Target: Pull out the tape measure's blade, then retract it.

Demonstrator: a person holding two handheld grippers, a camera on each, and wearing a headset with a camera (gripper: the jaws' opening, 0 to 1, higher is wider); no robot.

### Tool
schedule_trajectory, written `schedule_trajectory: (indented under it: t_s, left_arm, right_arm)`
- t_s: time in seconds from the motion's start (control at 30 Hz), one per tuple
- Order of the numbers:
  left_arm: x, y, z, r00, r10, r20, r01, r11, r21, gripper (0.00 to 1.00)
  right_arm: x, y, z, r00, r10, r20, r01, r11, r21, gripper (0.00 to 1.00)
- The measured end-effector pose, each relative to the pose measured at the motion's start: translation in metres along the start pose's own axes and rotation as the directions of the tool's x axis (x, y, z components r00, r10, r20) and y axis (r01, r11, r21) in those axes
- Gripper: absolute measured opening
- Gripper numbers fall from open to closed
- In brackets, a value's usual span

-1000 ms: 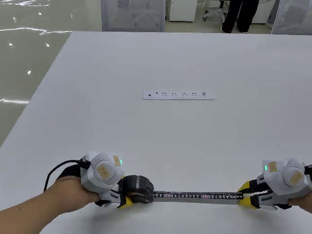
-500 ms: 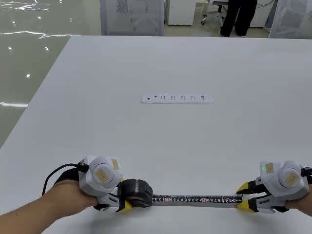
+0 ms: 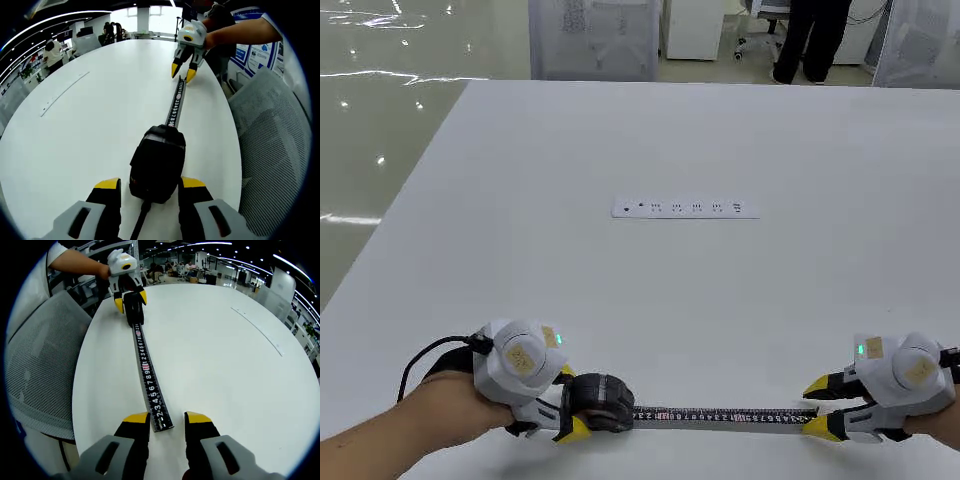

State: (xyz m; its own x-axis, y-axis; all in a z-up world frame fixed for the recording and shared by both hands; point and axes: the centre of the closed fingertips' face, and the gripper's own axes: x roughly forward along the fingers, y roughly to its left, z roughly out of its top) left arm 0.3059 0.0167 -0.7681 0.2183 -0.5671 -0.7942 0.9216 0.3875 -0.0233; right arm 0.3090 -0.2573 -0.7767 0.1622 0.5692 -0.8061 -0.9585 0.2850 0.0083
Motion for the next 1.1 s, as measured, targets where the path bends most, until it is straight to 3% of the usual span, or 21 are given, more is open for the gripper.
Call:
schedule_trajectory:
  t_s: [0.4,0.67,0.7,1.1]
  left_arm:
    - [-0.022,0.01,0.008,0.993,0.076,0.09,-0.067,0.992,-0.107,0.49]
    - [-0.024,0.01,0.008,0.9918,0.083,0.097,-0.072,0.991,-0.116,0.52]
    - [-0.04,0.014,0.01,0.9824,0.129,0.135,-0.109,0.983,-0.149,0.52]
    - [-0.06,0.012,0.004,0.9618,0.193,0.194,-0.146,0.962,-0.23,0.57]
  right_arm:
    - [-0.008,0.004,0.015,0.995,-0.08,0.06,0.078,0.996,0.037,0.34]
    - [-0.01,0.003,0.016,0.9938,-0.089,0.067,0.087,0.995,0.045,0.39]
    - [-0.016,0.006,0.028,0.9872,-0.121,0.103,0.114,0.99,0.079,0.4]
    - [-0.023,0.015,0.046,0.9694,-0.173,0.174,0.15,0.978,0.142,0.49]
